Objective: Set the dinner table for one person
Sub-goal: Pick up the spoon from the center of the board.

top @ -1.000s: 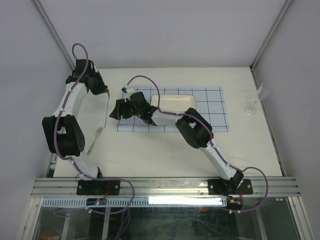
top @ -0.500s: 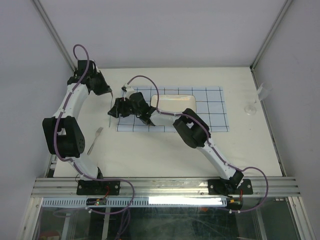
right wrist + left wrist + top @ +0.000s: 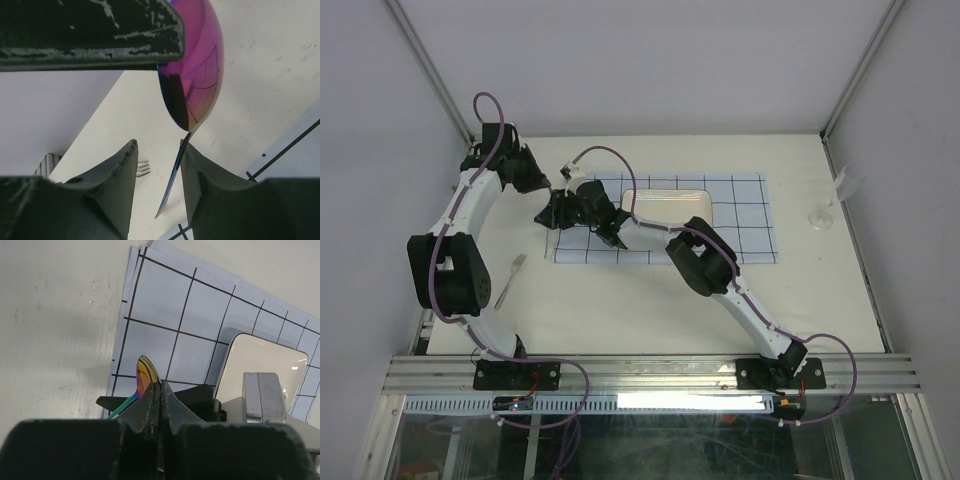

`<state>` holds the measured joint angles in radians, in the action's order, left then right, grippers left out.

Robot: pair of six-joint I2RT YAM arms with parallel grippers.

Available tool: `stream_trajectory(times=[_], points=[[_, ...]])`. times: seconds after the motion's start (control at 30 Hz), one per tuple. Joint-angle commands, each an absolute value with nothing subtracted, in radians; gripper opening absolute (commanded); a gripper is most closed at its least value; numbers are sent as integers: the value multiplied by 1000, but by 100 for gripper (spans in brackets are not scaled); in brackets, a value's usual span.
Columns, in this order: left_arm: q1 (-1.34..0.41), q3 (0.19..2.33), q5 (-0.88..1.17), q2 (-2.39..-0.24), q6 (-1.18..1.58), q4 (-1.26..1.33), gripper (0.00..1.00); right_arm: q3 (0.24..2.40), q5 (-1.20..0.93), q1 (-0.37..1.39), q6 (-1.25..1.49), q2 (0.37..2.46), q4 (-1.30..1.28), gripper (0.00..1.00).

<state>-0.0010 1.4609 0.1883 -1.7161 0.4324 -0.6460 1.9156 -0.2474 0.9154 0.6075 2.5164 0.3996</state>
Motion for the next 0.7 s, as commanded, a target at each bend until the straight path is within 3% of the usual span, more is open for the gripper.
stream_trajectory(times=[0.0,0.1,0.17,0.23,0.67], points=[[-11,1470,208,-1646,454,-598,0,1968,-238,917,606,2524,451,40],[-12,1470,208,-1645,454,-597,0,1970,-239,917,607,2525,451,26],[-12,1470,207,-1646,454,-598,0,1974,-246,917,606,2527,444,11],[-13,1475,207,-1648,454,-598,0,1973,-250,917,606,2527,439,4],[-13,1482,214,-1655,449,-597,0,1934,-252,917,571,2500,454,0]])
